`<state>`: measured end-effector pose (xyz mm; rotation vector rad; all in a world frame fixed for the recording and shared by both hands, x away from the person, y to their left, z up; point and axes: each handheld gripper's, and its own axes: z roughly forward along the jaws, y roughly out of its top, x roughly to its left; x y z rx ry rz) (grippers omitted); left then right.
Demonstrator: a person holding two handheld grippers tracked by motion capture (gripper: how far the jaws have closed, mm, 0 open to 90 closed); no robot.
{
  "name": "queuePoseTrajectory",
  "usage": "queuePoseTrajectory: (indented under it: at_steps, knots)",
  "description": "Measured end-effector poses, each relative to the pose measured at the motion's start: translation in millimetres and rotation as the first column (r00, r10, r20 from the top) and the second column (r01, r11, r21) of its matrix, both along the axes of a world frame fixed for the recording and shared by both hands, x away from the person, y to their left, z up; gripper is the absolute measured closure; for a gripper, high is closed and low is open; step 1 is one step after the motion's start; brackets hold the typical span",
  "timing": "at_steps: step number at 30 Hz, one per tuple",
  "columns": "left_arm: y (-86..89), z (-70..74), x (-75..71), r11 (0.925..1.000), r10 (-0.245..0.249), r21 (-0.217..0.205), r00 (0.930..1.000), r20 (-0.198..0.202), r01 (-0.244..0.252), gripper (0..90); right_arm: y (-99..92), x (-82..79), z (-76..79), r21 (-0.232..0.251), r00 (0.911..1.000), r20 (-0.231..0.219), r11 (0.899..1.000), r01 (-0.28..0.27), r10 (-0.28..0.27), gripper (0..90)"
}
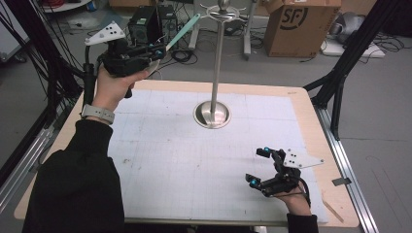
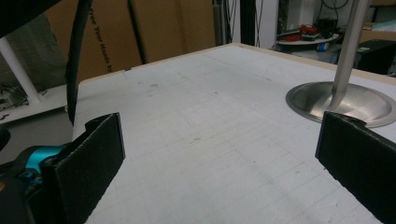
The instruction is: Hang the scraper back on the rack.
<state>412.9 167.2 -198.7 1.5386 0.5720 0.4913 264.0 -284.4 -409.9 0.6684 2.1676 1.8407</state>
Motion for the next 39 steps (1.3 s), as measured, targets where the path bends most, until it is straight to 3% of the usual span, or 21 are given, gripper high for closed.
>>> queuePoseTrajectory:
  at_steps: [7, 29, 39]
  knots:
    - [-6.8, -5.6, 6.4, 1.0, -0.005, -0.007, 0.9998, -0.018, 0.005, 80.9, -3.0, -1.6, -1.4, 0.0, 0.9999, -0.008, 1.0, 0.007, -0.007, 0.2]
    - [-45.3, -35.7, 32.5, 0.998, -0.018, 0.06, 0.9972, -0.073, 0.022, 80.8, -5.9, -0.1, -2.0, 0.003, 0.9999, -0.011, 1.0, 0.013, -0.013, 0.2]
    - [-66.4, -45.6, 44.3, 0.9986, -0.008, 0.05, 0.9959, -0.09, 0.013, 80.7, -6.4, -0.4, -1.2, 0.014, 0.9999, -0.007, 1.0, 0.011, -0.011, 0.2]
